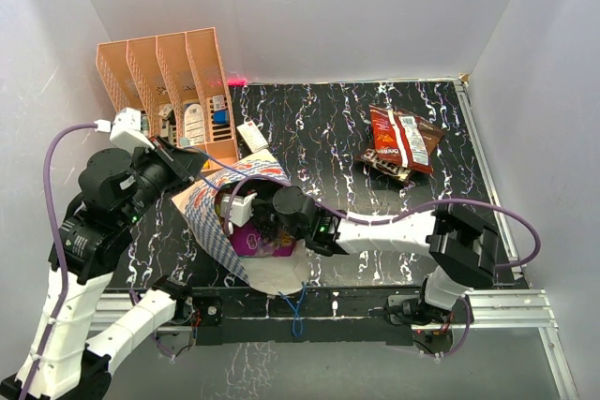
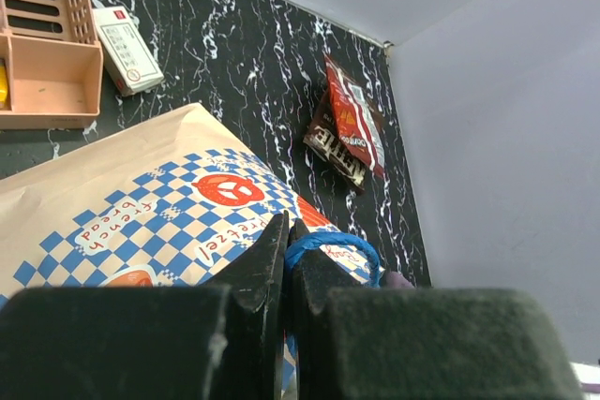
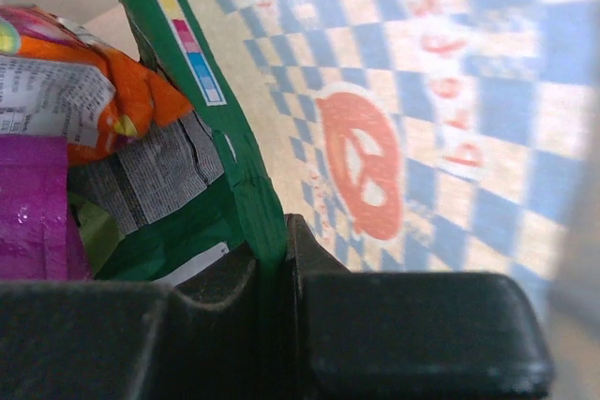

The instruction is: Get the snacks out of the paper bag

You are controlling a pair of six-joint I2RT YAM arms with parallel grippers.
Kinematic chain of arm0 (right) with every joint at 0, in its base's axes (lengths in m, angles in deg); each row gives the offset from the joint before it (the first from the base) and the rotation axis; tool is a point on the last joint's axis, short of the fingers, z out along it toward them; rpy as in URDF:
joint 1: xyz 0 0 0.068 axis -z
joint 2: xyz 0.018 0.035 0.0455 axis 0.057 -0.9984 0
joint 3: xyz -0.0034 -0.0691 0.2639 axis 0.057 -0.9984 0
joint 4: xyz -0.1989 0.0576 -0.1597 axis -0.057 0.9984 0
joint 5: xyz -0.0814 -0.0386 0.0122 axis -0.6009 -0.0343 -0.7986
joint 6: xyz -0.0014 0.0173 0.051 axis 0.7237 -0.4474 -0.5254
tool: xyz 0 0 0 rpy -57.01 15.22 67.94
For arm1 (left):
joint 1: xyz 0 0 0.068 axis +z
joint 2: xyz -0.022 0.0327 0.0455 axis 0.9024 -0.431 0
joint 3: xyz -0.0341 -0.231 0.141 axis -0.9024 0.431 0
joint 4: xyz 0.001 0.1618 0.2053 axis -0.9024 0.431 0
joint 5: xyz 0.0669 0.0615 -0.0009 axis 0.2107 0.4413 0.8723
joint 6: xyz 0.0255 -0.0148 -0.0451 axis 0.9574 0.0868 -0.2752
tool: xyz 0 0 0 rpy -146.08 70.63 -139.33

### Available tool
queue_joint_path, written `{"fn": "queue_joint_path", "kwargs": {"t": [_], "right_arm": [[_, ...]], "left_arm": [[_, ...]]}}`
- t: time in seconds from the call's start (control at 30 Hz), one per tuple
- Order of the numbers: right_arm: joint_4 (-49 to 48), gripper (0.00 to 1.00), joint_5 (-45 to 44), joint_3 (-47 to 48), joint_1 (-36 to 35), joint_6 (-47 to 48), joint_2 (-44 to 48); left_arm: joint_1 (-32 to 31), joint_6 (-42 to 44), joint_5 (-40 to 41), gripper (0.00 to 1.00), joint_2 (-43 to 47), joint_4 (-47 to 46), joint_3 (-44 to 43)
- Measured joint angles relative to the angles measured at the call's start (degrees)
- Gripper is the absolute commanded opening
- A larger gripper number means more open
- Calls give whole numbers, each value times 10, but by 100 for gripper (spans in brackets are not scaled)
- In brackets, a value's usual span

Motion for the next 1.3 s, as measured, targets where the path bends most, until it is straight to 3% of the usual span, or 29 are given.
{"fn": "queue_joint_path", "kwargs": {"t": [0.37,0.77,1.07,1.3], "right_arm": [[10,7,14,-2,-14,-53,60],[106,7,54,-1,-31,-176,167],[213,7,164,24,-32,-294,257],[231,7,245,68,-34,-366,323]], "left_arm": [[0,-14,47,0,-4,-1,-21],[0,-24,76,0,12,12,-21],[0,-27,86,0,14,19,-21],[0,-31,89,0,28,19,-12]]}}
